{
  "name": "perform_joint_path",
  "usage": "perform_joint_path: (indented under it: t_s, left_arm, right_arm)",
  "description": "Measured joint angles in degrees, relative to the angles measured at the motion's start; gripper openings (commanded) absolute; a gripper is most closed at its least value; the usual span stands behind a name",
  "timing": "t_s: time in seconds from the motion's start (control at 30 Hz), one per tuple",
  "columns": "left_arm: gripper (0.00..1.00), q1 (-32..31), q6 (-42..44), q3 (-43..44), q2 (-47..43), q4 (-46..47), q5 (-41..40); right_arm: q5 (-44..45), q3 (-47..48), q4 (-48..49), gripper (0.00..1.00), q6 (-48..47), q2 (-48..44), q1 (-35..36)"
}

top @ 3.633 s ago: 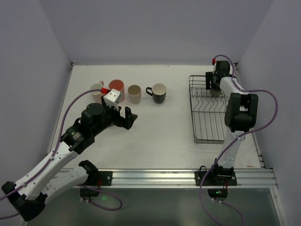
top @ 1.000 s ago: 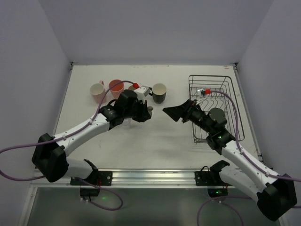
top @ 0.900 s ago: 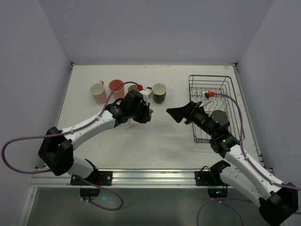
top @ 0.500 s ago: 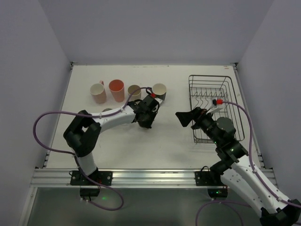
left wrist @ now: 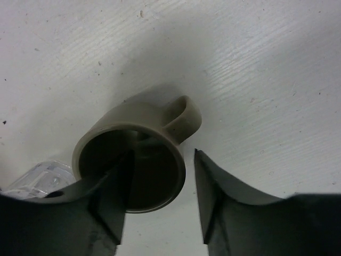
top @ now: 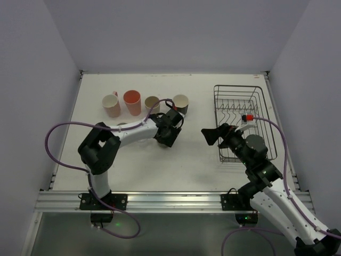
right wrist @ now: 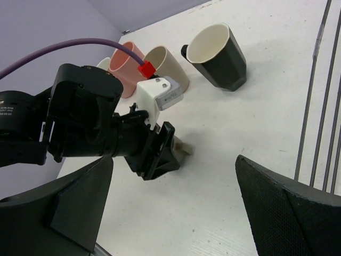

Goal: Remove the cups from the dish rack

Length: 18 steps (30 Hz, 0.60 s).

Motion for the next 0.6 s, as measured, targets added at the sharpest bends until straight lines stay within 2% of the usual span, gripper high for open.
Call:
perform_joint_path:
  t_s: [0.23, 0.4, 0.6]
  left_arm:
    - [0.82, -0.48, -0.04, 1.62, -0.74, -1.16, -1.55]
    - [0.98, -0.59, -0.70, 2.29, -5.51, -1.64, -3.08]
    - [1.00, -0.59, -1.14, 3.65, -17.03, 0.00, -4.42]
  right_arm:
    - [0.55, 0.79, -2.21, 0.99, -0.39, -0.20, 0.00]
    - [1.77, 3.23, -4.28, 0.99, -1.14, -0.20, 0.00]
    - [3.56, 6.38, -6.10, 0.99, -2.32, -0.76, 0.00]
